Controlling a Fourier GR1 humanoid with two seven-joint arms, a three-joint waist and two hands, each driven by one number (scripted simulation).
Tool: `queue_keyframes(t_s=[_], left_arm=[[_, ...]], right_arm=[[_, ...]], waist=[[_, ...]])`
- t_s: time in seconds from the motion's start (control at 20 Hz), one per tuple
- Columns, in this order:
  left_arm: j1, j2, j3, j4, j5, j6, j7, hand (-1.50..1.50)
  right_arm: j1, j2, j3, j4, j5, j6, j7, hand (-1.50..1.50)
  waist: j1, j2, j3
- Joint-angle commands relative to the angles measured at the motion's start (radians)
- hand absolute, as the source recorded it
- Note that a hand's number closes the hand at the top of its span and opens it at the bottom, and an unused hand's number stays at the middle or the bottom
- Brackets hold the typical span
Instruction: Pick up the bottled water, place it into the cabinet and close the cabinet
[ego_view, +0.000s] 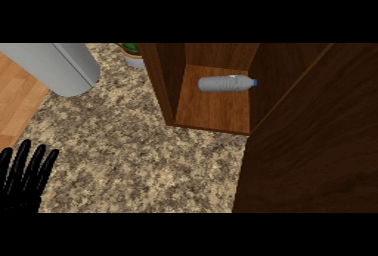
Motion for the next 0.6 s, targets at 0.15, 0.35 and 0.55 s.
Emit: queue_keyframes(t_s=[0.15, 0.35, 0.55], left_arm=[[0.01, 0.052, 0.037, -0.019, 0.022, -0.065, 0.008, -1.5], [-0.001, 0.074, 0.048, -0.026, 0.032, -0.095, 0.017, -1.5], [0.002, 0.083, 0.05, -0.018, 0.04, -0.105, 0.028, -1.5]], right_arm=[[-0.134, -0.004, 0.2, -0.039, 0.014, 0.052, 0.145, 1.5], [-0.21, -0.02, 0.174, -0.024, 0.02, 0.056, 0.169, 1.5], [-0.272, -0.041, 0.149, -0.008, 0.034, 0.063, 0.187, 1.5]], waist=[[0.06, 0.017, -0.001], [0.089, 0.022, -0.004], [0.111, 0.025, -0.007]])
